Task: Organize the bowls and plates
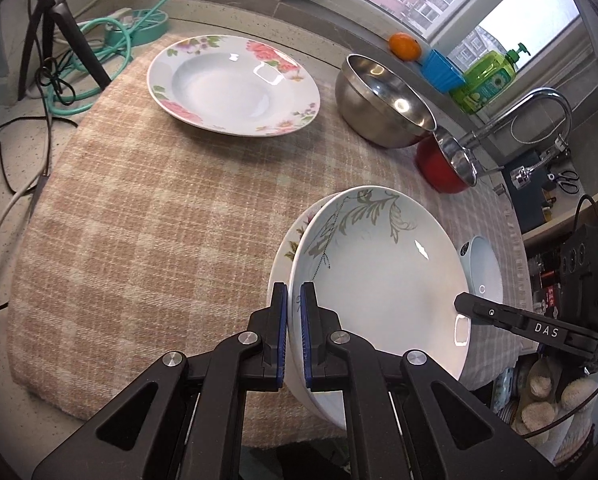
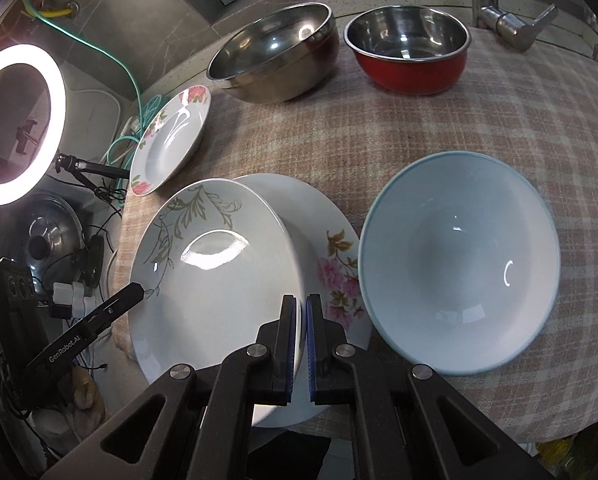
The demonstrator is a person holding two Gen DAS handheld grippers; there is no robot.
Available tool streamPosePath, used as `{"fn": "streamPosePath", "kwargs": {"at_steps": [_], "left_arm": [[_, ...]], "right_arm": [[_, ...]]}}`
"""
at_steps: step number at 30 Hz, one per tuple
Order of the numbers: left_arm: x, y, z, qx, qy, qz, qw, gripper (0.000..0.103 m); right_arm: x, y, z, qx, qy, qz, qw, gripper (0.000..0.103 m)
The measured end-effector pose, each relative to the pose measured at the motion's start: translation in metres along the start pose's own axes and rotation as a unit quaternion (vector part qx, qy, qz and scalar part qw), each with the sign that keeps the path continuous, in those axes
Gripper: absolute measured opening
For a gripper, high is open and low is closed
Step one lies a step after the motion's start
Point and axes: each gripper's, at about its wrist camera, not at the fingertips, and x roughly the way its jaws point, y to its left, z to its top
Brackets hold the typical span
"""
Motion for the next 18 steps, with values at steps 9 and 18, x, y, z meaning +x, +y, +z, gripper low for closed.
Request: {"fn": "streamPosePath", "kwargs": {"at_steps": [9,18], "left_arm": [[0.009,-0.006,0.002,0.015,0.01,0.004,0.9998,0.005],[0.015,-0.008,0.003,0.02,0.01,0.01,0.9997,0.005]], "right_arm": [[0.002,-0.01,-0.008,0.011,0.003,-0.007,1.0,0.005],[0.007,-0.015,-0.009,0.016,0.007,-0.011,1.0,0.005]]}}
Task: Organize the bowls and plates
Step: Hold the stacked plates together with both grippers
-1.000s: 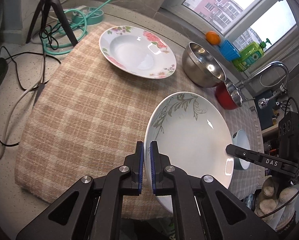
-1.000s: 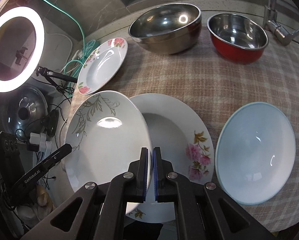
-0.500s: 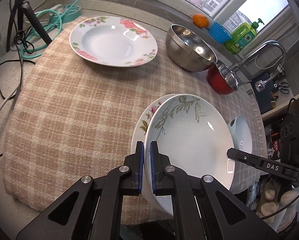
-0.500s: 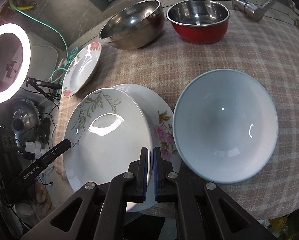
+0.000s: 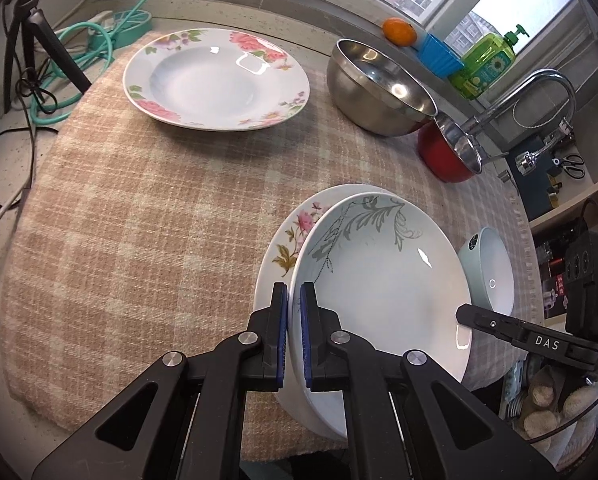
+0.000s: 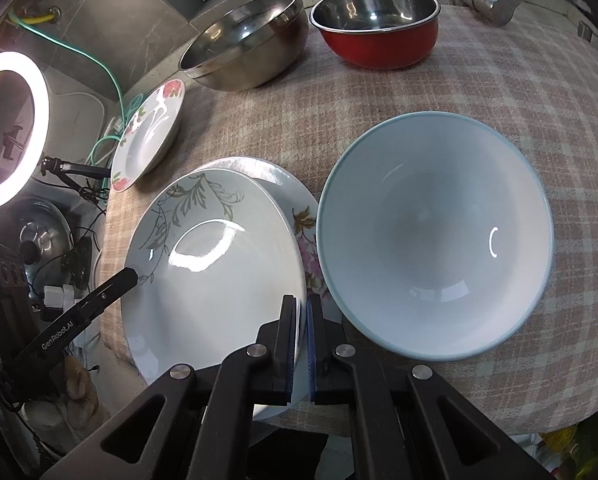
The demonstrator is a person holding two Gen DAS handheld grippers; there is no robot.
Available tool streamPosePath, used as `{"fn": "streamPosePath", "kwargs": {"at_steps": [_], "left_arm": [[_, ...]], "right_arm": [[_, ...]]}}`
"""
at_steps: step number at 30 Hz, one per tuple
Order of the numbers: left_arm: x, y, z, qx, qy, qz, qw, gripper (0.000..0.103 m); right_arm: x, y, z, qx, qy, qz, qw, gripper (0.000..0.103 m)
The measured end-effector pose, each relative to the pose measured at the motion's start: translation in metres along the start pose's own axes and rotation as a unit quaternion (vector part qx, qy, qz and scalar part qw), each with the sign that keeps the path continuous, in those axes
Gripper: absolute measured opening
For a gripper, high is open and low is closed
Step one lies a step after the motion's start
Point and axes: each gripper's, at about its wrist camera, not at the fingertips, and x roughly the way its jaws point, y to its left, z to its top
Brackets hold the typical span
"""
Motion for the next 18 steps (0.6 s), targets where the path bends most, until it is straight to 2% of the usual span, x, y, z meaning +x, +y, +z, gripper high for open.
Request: {"fn": "streamPosePath", "kwargs": {"at_steps": [18], "left_arm": [[0.0073,-0.0015,0.0024,0.006,0.005,0.005,1.0,0.005]], "right_arm": [[0.0025,-0.0001,0.0033,-0.004,0.001,-0.004,1.0,0.005]]}}
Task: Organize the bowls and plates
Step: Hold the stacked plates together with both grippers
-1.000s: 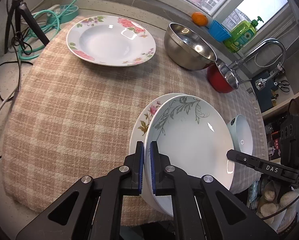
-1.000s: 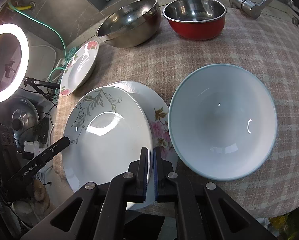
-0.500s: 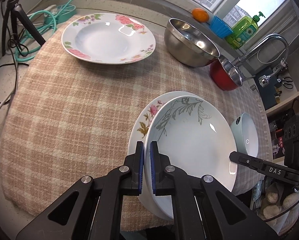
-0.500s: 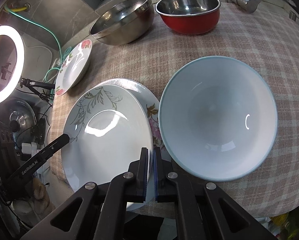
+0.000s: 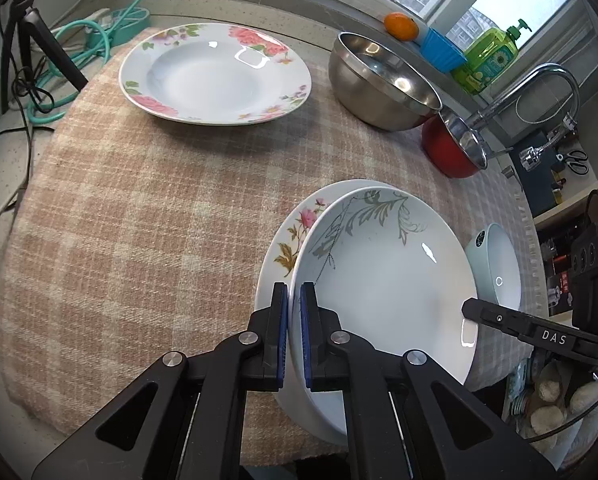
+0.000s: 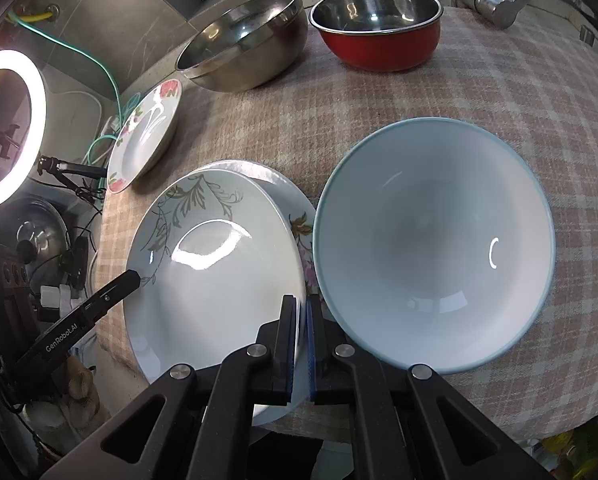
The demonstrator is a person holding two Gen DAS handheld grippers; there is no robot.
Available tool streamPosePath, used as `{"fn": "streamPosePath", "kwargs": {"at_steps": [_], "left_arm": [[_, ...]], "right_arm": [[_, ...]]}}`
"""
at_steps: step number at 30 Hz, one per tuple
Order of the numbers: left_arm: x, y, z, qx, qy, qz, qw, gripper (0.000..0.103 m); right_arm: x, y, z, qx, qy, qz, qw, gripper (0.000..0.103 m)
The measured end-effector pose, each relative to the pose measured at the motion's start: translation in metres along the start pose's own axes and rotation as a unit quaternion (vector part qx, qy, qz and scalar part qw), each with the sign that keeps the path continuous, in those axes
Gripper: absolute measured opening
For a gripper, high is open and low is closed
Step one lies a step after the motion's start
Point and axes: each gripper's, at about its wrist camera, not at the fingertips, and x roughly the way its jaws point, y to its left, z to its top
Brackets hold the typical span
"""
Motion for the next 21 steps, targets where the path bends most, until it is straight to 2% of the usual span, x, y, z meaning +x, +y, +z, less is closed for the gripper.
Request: {"fn": "streamPosePath", "kwargs": {"at_steps": [5,21], "left_arm": [[0.0,-0.003,-0.001,0.014,-0.003,0.008,0.9999,0.004],[-0.018,0.003,0.001,0.009,-0.019,0.013,0.9997,0.006]], "right_arm": [[0.001,0.0,0.001,0.001,-0.002,0.001,1.0,0.005],[-0.008,0.005,-0.001,-0.002,-0.013,-0.004,1.0,0.01]]}}
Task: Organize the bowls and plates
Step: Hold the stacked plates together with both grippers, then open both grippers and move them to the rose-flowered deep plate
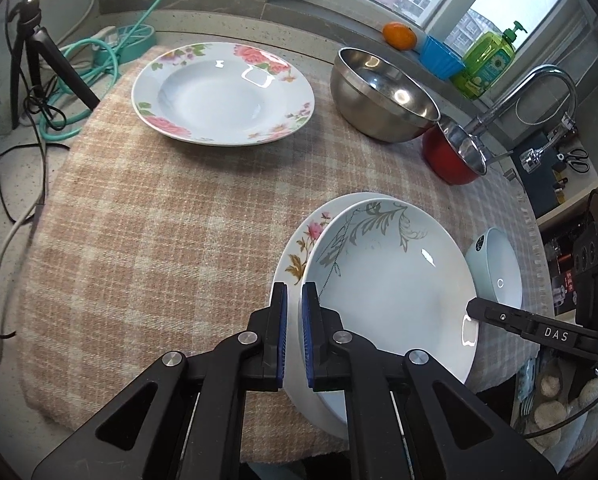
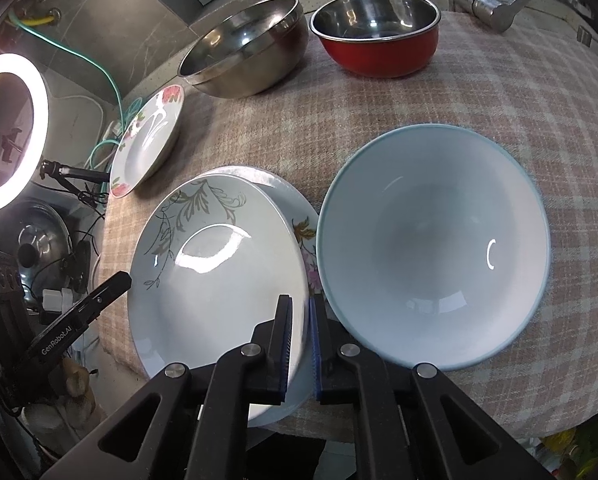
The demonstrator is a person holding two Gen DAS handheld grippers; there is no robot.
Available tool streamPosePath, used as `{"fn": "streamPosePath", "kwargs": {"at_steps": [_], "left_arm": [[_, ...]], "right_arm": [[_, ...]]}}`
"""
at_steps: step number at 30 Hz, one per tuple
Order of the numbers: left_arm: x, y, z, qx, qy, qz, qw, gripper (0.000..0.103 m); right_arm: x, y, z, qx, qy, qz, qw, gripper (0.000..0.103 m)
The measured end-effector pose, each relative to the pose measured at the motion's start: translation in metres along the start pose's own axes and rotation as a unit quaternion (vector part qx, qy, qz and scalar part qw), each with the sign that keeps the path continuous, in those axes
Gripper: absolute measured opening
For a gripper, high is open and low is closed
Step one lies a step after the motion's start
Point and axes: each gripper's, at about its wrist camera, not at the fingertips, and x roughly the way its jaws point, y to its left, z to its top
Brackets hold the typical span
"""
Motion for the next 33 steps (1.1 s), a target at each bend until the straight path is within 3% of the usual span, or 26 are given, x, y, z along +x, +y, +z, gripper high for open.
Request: {"fn": "streamPosePath", "kwargs": {"at_steps": [9,19,24,28,33], "left_arm": [[-0.02,0.016,0.006,-0.033,-0.023,0.001,0.9992,0.006],[-0.033,0.044,0.019,-0.084,-0.049,0.011,0.9952,0.009],[-0.034,0.056,0.029,-0.112,-0.063,0.019,0.9915,0.009],[-0.032,0.061,0.038,-0.132,-0.074,0.02,0.9883,0.009],[-0.029,0.068,0.047,-0.149,-0.085,0.025,0.9849,0.009]], "right_arm": [[-0.023,0.017,0.0,-0.031,-0.032,-0.016,0.999,0.014],[-0.046,0.083,0.029,-0.135,-0.074,0.023,0.988,0.014],[-0.047,0.117,0.058,-0.17,-0.064,0.06,0.981,0.014],[-0.043,0.146,0.092,-0.193,-0.053,0.067,0.978,0.02],[-0.03,0.17,0.139,-0.198,-0.031,0.074,0.977,0.021]]}}
